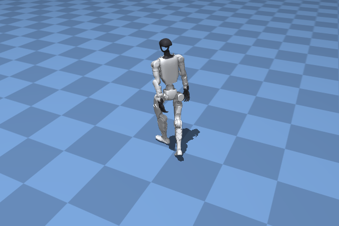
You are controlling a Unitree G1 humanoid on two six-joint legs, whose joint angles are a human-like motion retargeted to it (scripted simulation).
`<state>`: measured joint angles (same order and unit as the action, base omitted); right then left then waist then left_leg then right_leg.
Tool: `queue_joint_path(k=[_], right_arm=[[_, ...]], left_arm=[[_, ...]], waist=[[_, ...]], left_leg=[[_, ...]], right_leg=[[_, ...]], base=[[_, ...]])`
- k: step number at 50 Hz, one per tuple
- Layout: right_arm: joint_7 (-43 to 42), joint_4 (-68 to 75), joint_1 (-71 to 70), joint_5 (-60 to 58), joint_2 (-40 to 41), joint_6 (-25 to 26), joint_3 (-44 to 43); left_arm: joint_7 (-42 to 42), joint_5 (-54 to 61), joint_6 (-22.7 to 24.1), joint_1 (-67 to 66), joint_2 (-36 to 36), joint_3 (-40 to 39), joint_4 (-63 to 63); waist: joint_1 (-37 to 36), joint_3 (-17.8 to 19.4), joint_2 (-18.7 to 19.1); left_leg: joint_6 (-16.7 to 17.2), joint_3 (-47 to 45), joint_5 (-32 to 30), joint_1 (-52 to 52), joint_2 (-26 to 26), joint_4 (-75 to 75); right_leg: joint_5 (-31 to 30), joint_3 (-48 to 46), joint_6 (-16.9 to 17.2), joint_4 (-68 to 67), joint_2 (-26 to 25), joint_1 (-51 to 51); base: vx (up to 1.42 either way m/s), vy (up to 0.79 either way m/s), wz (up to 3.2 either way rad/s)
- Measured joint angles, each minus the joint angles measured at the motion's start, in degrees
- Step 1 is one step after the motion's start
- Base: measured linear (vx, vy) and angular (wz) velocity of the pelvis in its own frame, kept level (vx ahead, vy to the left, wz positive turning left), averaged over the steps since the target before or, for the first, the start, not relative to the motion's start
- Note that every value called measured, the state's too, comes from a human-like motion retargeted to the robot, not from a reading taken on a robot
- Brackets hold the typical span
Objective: Walk run
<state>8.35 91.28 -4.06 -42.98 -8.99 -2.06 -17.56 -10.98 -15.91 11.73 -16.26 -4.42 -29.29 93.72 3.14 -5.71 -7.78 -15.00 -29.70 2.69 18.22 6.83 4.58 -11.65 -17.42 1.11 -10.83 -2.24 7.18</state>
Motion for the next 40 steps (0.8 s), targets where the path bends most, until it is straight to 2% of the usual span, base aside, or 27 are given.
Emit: queue_joint_path(k=[2, 3, 5, 6, 7, 8, 9, 13, 15, 20, 22, 25, 27, 28, 30, 32, 35, 37, 38, 40], right_arm=[[-0.74, 1.83, 2.14, -0.45, 0.81, 0.36, 0.29], [-0.94, 2.52, 3.12, -0.02, 1.02, 0.23, 0.6], [-0.52, 3.8, 4.96, 0.77, 0.82, -0.18, 0.9], [0.12, 4.0, 5.62, 0.48, 0.87, -0.07, 0.82], [0.6, 4.04, 6.26, 0.1, 1.0, 0.19, 0.62], [0.76, 3.75, 6.88, -0.49, 1.29, 0.74, 0.16], [0.53, 3.39, 7.65, -1.05, 1.56, 1.04, -0.59], [-1.58, 2.78, 11.12, -0.34, 2.42, 0.14, -2.41], [-1.31, 3.09, 12.16, 0.68, 2.67, -0.1, -2.69], [0.95, 4.2, 12.22, 0.98, 2.82, 0.56, -3.47], [1.3, 4.35, 11.7, 0.93, 2.48, 0.7, -2.7], [1.04, 3.74, 10.66, -0.3, 1.85, 0.89, -1.7], [0.45, 3.02, 9.73, -1.33, 1.37, 1.04, -1.44], [0.16, 2.72, 9.01, -1.7, 0.99, 1.18, -1.26], [-0.46, 2.14, 7.98, -2.11, 0.3, 1.52, -1.39], [-1.07, 1.93, 6.91, -2.02, -0.44, 2.08, -2.14], [-1.3, 2.24, 4.56, -0.17, -1.95, 2.87, -3.87], [-0.91, 1.8, 3.27, 1.68, -2.46, 2.74, -4.02], [-0.8, 1.43, 2.58, 2.63, -2.68, 2.57, -3.9], [-0.86, 0.56, 1.39, 4.17, -2.68, 2.11, -3.3]], left_arm=[[0.18, 3.07, -0.84, 2.48, -1.55, 0.58, 1.03], [0.05, 4.7, -1.25, 4.19, -2.37, 1.12, 1.22], [0.38, 7.37, -1.34, 7.76, -3.33, 2.46, 0.62], [0.82, 8.39, -1.03, 9.86, -3.62, 2.94, -0.36], [1.15, 9.23, -0.69, 12.02, -3.91, 3.42, -1.49], [1.28, 9.73, -0.29, 14.29, -4.2, 3.87, -2.94], [1.22, 9.95, 0.11, 16.46, -4.17, 4.6, -4.61], [-0.8, 10.17, 2.42, 23.71, -3.76, 9.47, -12.24], [-2.51, 10.57, 3.55, 27.16, -4.15, 12.69, -15.66], [-6.52, 8.68, 5.32, 34.93, -5.46, 18.16, -20.83], [-6.96, 7.26, 5.65, 36.42, -5.7, 19.17, -21.78], [-6.15, 5.52, 6.64, 36.27, -5.6, 19.73, -22.16], [-5.14, 4.87, 7.29, 34.64, -5.23, 19.36, -20.85], [-4.76, 4.57, 7.47, 33.53, -4.98, 18.66, -19.68], [-4.39, 4.31, 7.1, 30.19, -4.3, 17.34, -16.78], [-3.9, 4.46, 6.15, 25.9, -3.64, 15.44, -12.52], [-1.8, 4.28, 3.02, 19.68, -2.64, 11.66, -4.83], [-1.27, 4.89, 0.05, 16.54, -3.78, 10.5, 0.35], [-1.53, 4.6, -1.27, 15.15, -4.53, 10.09, 2.44], [-1.86, 2.59, -4.02, 11.37, -5.73, 9.3, 3.69]], waist=[[0.32, -0.79, 1.08], [1.64, -0.51, 2.41], [3.87, 0.78, 2.95], [4.01, 0.93, 3.67], [3.91, 0.99, 4.77], [3.34, 0.87, 6.59], [3.92, 0.95, 7.93], [7.87, 1.38, 11.28], [10.24, 1.69, 11.6], [14.83, 3.49, 9.07], [14.82, 4.49, 8.05], [11.94, 5.16, 7.02], [11.95, 5.17, 7.12], [12.18, 4.93, 6.86], [13.86, 4.37, 7.13], [17.13, 3.7, 9.51], [17.29, 3.21, 11.34], [16.93, 2.67, 10.15], [16.51, 1.95, 9.1], [15.39, 1.1, 8.3]], left_leg=[[0.15, 3.16, 1.88, 0.07, -1.43, 2.38], [0.4, 3.93, 2.72, -0.92, -2.46, 3.3], [0.04, 4.55, 4.8, -4.64, -0.9, 4.11], [0.39, 5.37, 5.37, -5.86, -1.05, 3.84], [0.84, 6.21, 5.82, -6.78, -1.74, 3.59], [1.51, 7.06, 6.03, -7.13, -3.52, 3.38], [1.84, 8.69, 6.24, -7.75, -4.08, 3.23], [2.44, 16.02, 6.87, -11.39, -3.66, 2.19], [2.38, 20.91, 7.17, -12.94, -2.22, 1.98], [1.81, 32.31, 9.1, -18.02, 3.64, 3.01], [2.16, 35.24, 9.81, -21.01, 4.92, 3.01], [3.28, 36.1, 10.25, -24.83, 5.63, 2.57], [4.3, 37.61, 9.37, -26.48, 5.55, 3.28], [5.09, 38.21, 8.51, -27.07, 5.88, 3.79], [7.46, 40.38, 5.5, -28.19, 5.74, 5.62], [11.92, 43.35, -1.33, -27.76, 3.62, 9.63], [22.93, 41.22, -16.95, -24.83, 1.43, 19.04], [28.81, 36.65, -23.61, -20.27, 1.27, 29.57], [29.7, 32.44, -27.07, -17.83, 1.1, 33.66], [29.53, 29.34, -27.83, -12.52, -1.15, 41.55]], right_leg=[[-10.77, 3.0, 3.53, -7.29, -1.0, -2.69], [-14.99, 5.1, 4.79, -12.0, -3.21, -4.79], [-18.35, 6.45, 5.9, -27.39, -3.6, -10.11], [-18.35, 6.96, 5.52, -30.64, -3.99, -12.06], [-17.57, 7.88, 5.13, -32.76, -5.03, -13.99], [-15.2, 9.62, 4.73, -32.6, -7.34, -15.89], [-12.17, 9.57, 3.81, -33.28, -7.58, -17.99], [-0.45, 8.01, -1.77, -31.33, -3.35, -25.05], [3.33, 6.91, -2.37, -24.73, 0.26, -26.9], [4.83, 6.88, 1.76, -2.67, 7.8, -29.02], [6.18, 9.16, 3.71, 3.9, 8.52, -30.93], [8.28, 11.82, 8.98, 10.42, 8.5, -33.6], [7.29, 14.99, 8.14, 9.69, 7.26, -34.12], [6.1, 19.32, 7.35, 8.0, 5.98, -34.26], [3.84, 18.18, 6.19, 4.6, 5.83, -33.44], [4.13, 19.08, 3.8, 2.27, 4.43, -31.97], [9.03, 18.18, -2.38, -1.52, 3.17, -29.96], [10.93, 16.73, -3.82, -1.14, 4.8, -26.77], [11.58, 15.32, -3.88, -0.92, 6.68, -25.75], [13.15, 14.67, -5.25, -0.01, 5.87, -22.98]], base=[[0.91, 0.1, 0.35], [0.71, 0.08, 1.17], [0.77, 0.08, 1.53], [0.8, 0.09, 1.09], [0.73, 0.1, 0.6], [0.74, 0.14, 0.83], [0.81, 0.18, 1.32], [0.66, 0.13, 2.03], [0.71, 0.03, 2.29], [0.61, -0.05, 2.11], [0.84, -0.19, 1.23], [0.8, -0.22, 0.3], [0.84, -0.27, 0.59], [0.9, -0.29, 0.86], [1.02, -0.33, 1.28], [0.85, -0.26, 1.56], [0.94, -0.27, 0.81], [0.97, -0.26, 0.77], [0.71, -0.2, 0.84], [0.72, -0.29, 0.82]])
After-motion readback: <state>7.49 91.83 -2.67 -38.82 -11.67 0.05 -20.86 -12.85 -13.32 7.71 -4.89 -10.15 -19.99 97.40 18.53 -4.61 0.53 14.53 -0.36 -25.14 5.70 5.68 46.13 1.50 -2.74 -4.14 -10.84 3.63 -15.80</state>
